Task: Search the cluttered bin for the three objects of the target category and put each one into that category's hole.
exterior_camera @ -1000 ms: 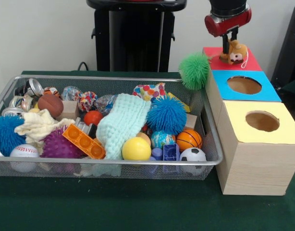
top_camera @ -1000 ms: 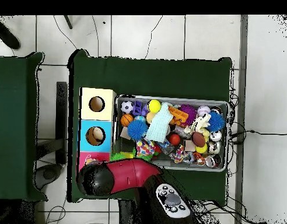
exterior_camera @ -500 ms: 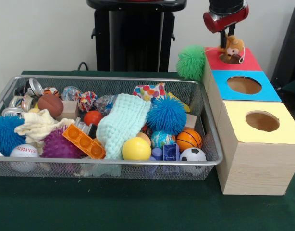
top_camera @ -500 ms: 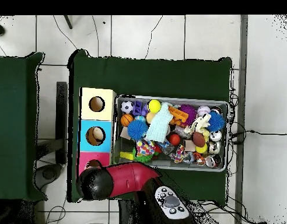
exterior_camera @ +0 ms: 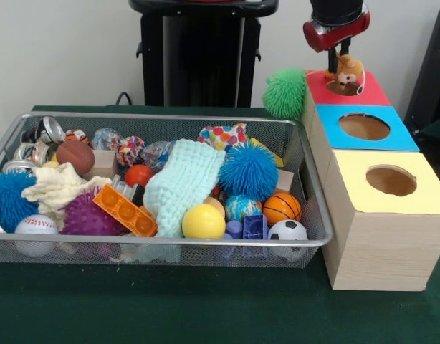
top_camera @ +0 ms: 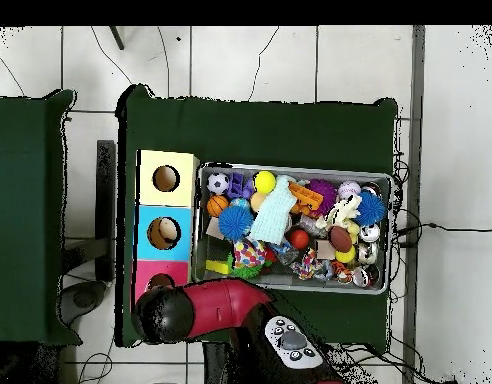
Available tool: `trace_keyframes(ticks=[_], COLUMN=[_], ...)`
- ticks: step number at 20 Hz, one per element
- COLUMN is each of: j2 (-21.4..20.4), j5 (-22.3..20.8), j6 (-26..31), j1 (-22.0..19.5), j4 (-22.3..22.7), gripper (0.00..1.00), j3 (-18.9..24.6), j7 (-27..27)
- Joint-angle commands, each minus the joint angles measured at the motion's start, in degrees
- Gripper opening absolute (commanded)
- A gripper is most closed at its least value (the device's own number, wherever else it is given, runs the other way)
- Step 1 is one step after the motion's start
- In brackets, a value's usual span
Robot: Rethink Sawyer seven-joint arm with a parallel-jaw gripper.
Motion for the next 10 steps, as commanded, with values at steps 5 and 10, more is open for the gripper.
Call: trace_keyframes(ticks=[5, 10], j2=[0.3, -10.7], j5=[0.5, 9.1], j6=[8.6, 21.1], j1=[-0.6, -5.8], j4=[-1.9, -0.2], gripper=[0.0, 0.0], j3=[4.6, 11.2], j7=[1.6, -0.1])
